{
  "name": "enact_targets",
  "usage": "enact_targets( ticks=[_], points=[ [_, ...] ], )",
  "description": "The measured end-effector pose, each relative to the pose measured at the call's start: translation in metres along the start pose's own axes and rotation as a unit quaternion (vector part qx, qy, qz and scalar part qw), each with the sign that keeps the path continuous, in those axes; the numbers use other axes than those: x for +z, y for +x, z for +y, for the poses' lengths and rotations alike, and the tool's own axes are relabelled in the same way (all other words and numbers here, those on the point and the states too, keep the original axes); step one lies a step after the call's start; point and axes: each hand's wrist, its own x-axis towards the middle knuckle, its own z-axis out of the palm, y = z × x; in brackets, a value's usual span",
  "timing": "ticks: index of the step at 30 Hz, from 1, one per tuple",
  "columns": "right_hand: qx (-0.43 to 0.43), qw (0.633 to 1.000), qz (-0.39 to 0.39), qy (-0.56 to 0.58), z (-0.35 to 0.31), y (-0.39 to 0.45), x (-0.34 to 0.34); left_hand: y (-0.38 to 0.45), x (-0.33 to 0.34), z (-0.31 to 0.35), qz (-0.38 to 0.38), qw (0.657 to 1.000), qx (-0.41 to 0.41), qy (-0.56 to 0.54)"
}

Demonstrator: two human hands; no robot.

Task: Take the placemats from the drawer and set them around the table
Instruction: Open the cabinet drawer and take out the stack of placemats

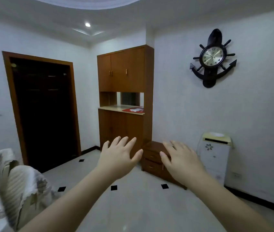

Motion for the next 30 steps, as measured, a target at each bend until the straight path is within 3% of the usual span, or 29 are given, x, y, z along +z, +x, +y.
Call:
enact_targets(
  ticks=[4, 8, 13, 20, 30],
  points=[
    [0.008, 1.0, 0.006, -0.016, 0.06, 0.022, 0.008, 0.048, 0.019, 0.039, -0.016, 1.0, 0.02, 0.008],
    [0.023, 1.0, 0.007, -0.008, 0.114, 0.054, 0.01, 0.095, 0.036, 0.075, 0.013, 0.999, 0.035, -0.009],
    [0.022, 1.0, 0.008, -0.004, 0.15, 0.095, 0.015, 0.143, 0.045, 0.091, 0.002, 1.0, 0.02, 0.01],
    [0.007, 1.0, -0.005, 0.026, 0.148, 0.155, 0.043, 0.202, 0.074, 0.079, -0.039, 0.999, 0.005, 0.018],
    [-0.016, 0.999, -0.02, 0.027, 0.095, 0.278, 0.122, 0.298, 0.122, -0.004, -0.014, 1.0, -0.003, 0.009]
  ],
)
